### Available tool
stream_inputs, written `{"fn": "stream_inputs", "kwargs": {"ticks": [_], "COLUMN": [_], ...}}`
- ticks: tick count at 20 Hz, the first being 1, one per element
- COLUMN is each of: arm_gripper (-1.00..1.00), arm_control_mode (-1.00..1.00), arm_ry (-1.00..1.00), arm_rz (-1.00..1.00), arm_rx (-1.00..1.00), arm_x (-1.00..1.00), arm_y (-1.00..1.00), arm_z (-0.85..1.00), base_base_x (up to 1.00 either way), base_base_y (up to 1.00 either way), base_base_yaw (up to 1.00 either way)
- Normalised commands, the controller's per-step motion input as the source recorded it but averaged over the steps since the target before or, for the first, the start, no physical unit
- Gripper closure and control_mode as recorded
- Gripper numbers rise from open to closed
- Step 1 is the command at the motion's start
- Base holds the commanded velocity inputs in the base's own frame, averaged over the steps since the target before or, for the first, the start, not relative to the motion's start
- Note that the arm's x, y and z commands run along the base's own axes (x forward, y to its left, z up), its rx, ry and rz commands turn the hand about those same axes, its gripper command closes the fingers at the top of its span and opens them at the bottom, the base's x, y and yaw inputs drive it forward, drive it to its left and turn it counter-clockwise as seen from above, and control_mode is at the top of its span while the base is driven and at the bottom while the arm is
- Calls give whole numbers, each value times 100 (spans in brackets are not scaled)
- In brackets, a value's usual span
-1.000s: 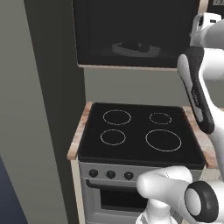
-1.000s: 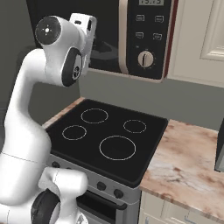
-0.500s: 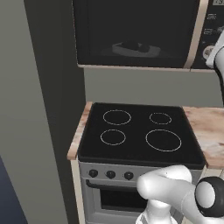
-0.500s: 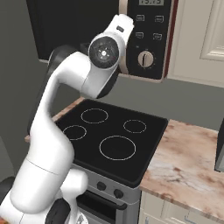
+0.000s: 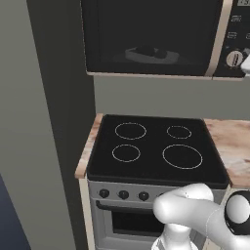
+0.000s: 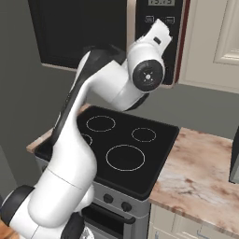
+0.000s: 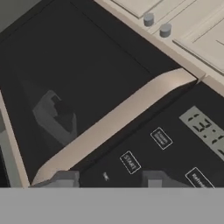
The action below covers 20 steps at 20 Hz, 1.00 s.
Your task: Place the tupperware containing the steak and garlic meal in the microwave. Close the microwave door and press the start button to reheat the meal.
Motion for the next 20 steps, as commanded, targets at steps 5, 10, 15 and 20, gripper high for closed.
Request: {"fn": "stream_inputs", "kwargs": {"ticks": [5, 10, 15, 20], "arm_gripper": [100, 100, 100, 100], "arm_control_mode": [-100, -100, -100, -100], "arm_ry": [-2, 0, 0, 0], "arm_rz": [8, 3, 1, 1], "arm_rx": [9, 1, 0, 1], "arm_x": [4, 31, 41, 41], "arm_y": [-14, 0, 0, 0], "arm_z": [10, 0, 0, 0], "base_base_x": [0, 0, 0, 0], "base_base_y": [0, 0, 0, 0], "base_base_yaw": [0, 0, 0, 0]}}
